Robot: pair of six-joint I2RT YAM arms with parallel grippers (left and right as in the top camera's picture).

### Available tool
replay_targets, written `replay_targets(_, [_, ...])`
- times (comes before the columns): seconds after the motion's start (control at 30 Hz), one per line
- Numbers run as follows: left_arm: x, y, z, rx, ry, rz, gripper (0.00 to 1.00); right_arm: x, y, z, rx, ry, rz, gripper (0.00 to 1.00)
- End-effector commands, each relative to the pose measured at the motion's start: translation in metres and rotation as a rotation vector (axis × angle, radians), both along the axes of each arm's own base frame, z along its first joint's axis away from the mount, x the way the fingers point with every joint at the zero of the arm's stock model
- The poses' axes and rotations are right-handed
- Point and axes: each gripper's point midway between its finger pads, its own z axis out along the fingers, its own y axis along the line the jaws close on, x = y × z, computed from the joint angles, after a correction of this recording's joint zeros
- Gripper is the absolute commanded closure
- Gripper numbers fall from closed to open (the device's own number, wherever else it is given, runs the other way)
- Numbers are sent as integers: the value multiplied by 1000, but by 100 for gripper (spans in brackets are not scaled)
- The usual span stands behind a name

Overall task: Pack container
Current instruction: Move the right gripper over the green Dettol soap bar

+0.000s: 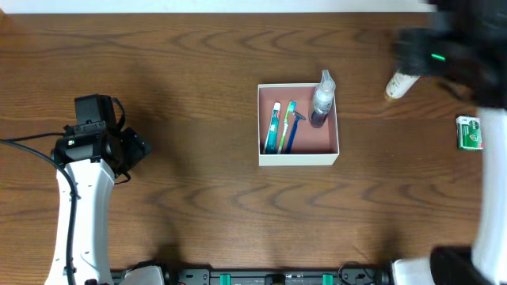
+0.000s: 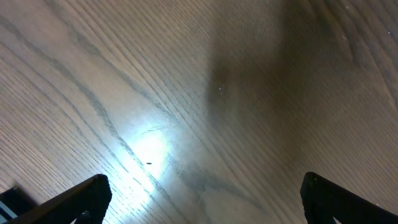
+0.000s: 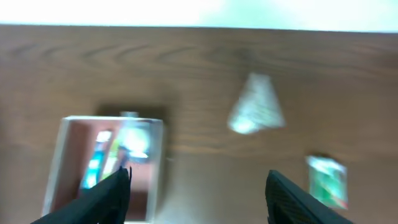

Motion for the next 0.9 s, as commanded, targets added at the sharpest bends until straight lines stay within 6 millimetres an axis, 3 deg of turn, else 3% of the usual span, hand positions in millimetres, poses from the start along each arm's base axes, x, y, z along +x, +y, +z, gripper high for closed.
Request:
replay_targets(0.0, [-2, 2, -1, 0, 5, 19, 2, -25, -60, -9, -89, 82, -184, 27])
replay_targets(0.13, [-2, 2, -1, 0, 5, 19, 2, -57, -106, -39, -73, 246, -324, 17])
replay_targets(0.23, [-2, 2, -1, 0, 5, 19, 2, -69, -132, -61, -46, 328, -398, 15])
replay_targets(0.33, [-2, 2, -1, 0, 5, 19, 2, -70, -154, -82, -38, 372, -440, 13])
replay_targets(0.4, [-2, 2, -1, 0, 5, 19, 2, -64, -169, -95, -41, 369, -461, 2])
replay_targets(0.5, [-2, 2, -1, 0, 5, 19, 2, -52, -190, -118, -54, 356, -473, 1])
replay_targets(0.63, [-2, 2, -1, 0, 5, 19, 2, -34, -196, -158, -68, 359, -353, 1])
replay_targets(0.73, [-2, 2, -1, 0, 5, 19, 2, -22, -189, -194, -44, 366, -221, 1])
replay_targets(0.87, [-2, 2, -1, 0, 5, 19, 2, -10, -184, -226, -46, 375, -96, 1])
